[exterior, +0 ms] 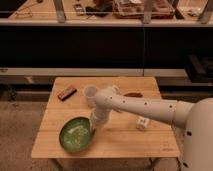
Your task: Drag the ceramic bowl in a circle
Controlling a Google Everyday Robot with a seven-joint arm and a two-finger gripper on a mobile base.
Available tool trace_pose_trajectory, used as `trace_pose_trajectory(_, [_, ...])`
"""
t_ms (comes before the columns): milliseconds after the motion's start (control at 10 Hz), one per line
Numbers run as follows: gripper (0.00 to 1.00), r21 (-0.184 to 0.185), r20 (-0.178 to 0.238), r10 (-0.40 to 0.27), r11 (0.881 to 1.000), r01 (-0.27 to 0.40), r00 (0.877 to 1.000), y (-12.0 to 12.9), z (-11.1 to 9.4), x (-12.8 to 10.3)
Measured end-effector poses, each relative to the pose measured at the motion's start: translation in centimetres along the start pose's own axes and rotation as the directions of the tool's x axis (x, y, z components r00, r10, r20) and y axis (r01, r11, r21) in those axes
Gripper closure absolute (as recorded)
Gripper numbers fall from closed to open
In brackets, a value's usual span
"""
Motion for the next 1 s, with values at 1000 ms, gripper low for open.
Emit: trace_pose_trajectory(1000, [1.0, -0.121, -0.044, 0.132, 0.983, -0.136, 0.99, 16.4, -4.0, -6.4])
